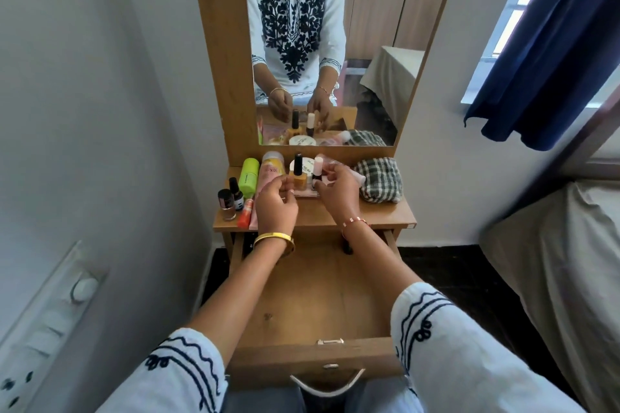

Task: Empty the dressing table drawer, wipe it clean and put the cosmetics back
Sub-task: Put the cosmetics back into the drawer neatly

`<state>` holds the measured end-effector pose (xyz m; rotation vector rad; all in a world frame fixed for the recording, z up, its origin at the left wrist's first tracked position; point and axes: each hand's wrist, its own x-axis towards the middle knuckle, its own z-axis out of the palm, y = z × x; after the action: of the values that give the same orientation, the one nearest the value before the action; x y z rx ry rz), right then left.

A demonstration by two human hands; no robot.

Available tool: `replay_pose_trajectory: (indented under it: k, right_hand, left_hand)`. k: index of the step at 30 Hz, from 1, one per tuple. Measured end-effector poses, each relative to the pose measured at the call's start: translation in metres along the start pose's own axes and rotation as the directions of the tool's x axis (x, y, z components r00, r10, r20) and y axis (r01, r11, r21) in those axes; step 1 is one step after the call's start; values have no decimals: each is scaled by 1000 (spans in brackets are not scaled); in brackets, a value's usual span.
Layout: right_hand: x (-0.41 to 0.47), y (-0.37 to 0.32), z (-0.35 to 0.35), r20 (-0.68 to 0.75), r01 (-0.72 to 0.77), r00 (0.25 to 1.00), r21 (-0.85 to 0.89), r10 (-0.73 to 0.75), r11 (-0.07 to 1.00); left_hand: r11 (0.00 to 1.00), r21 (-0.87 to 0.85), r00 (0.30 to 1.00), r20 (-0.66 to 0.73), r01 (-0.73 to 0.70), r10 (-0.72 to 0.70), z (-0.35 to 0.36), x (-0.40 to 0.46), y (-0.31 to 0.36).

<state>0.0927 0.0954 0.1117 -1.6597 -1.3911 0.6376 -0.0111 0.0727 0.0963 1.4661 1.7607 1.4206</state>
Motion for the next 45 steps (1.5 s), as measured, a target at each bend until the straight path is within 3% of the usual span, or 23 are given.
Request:
replay_pose_trajectory:
  k: [8, 11, 13, 17, 22, 28, 31, 34, 38, 45]
  right_hand:
    - [16, 5, 9, 19, -21, 1000, 36, 20, 999]
    - [14, 10, 3, 10, -10, 1000, 100, 9, 995]
    - [13, 17, -1, 42, -52, 998, 242, 43, 969]
    - [5, 23, -10, 238, -273, 959, 643, 152, 716]
    - [-2, 27, -20, 313, -343, 937, 725, 157, 597]
    - [-9, 34, -30, 356, -387, 921, 798, 157, 463]
    - [-19, 37, -32, 348, -378, 925, 783, 156, 494]
    - [-31, 44, -29, 335, -362, 928, 711, 163, 603]
    - [-50, 50, -20, 345, -349, 924, 590, 163, 728]
    - [-83, 46, -4, 418, -304, 903, 455, 101, 837]
  left_hand:
    - [991, 118, 998, 10, -63, 62, 11, 25, 0]
    - [978, 180, 991, 96, -107, 91, 17, 36, -2]
    - [971, 210, 986, 139, -116, 88, 20, 41, -1]
    - [974, 203, 984, 164, -104, 71, 21, 47, 1]
    - [972, 214, 986, 151, -97, 65, 20, 52, 6]
    - [997, 66, 989, 145, -47, 37, 11, 38, 11]
    - [999, 13, 990, 138, -44, 41, 2, 23, 5]
    - [999, -29, 990, 135, -39, 43, -15, -2, -1]
    - [999, 4, 987, 155, -49, 47, -36, -28, -14]
    - [998, 57, 980, 197, 9, -21, -55, -64, -38]
